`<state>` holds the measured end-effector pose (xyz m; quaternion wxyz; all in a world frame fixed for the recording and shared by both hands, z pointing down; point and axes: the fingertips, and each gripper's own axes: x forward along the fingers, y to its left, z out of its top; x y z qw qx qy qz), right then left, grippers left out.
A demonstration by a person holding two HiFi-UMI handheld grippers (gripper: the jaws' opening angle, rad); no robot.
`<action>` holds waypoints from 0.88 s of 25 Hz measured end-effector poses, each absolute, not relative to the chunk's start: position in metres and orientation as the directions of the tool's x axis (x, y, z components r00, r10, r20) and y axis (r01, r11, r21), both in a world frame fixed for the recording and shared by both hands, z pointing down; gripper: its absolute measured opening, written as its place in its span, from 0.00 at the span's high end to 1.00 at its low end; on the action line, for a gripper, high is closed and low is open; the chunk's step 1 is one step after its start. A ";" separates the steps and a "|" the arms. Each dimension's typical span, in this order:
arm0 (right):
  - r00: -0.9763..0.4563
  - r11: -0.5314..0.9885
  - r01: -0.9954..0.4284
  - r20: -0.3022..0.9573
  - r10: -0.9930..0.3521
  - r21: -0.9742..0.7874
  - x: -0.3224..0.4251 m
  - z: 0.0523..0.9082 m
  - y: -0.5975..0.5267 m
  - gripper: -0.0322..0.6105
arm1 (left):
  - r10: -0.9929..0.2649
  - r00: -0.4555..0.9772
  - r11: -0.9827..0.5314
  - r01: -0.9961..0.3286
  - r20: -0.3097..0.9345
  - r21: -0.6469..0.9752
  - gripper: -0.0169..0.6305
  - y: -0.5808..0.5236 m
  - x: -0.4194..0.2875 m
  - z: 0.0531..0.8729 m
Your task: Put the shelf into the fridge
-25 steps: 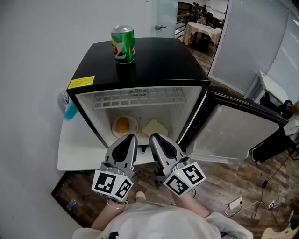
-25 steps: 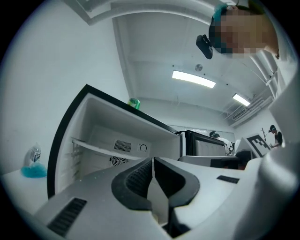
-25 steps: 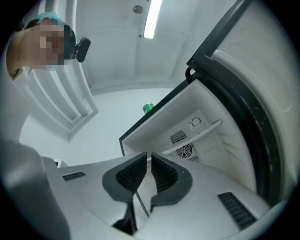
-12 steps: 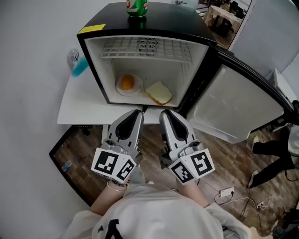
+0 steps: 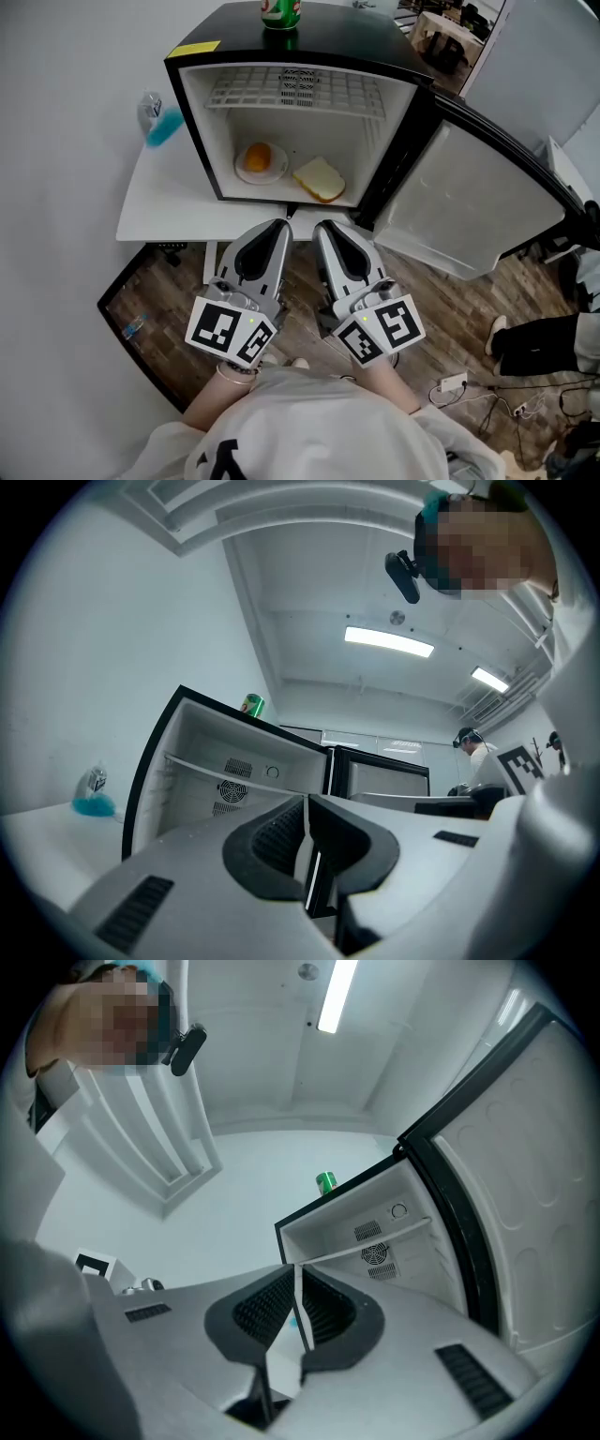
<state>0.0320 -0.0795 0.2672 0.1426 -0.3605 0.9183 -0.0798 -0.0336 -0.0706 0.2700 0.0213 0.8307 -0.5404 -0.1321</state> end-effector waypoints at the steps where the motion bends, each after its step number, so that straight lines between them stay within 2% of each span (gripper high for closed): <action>1: -0.701 0.728 -0.639 -0.202 -0.684 -0.250 0.031 0.267 -0.078 0.87 | -0.902 0.384 -0.418 -0.890 -0.196 0.181 0.94 -0.069 -0.033 0.270; 8: -0.698 0.733 -0.635 -0.226 -0.680 -0.244 0.032 0.263 -0.054 0.88 | -0.912 0.379 -0.405 -0.894 -0.159 0.191 0.94 -0.048 -0.029 0.282; 13: -0.709 0.732 -0.637 -0.189 -0.679 -0.240 0.027 0.279 -0.040 0.88 | -0.926 0.329 -0.365 -0.904 -0.185 0.222 0.94 -0.031 -0.050 0.287; 22: -0.685 0.700 -0.675 -0.153 -0.712 -0.235 0.017 0.287 0.018 0.88 | -0.909 0.379 -0.407 -0.897 -0.174 0.173 0.94 0.028 -0.053 0.286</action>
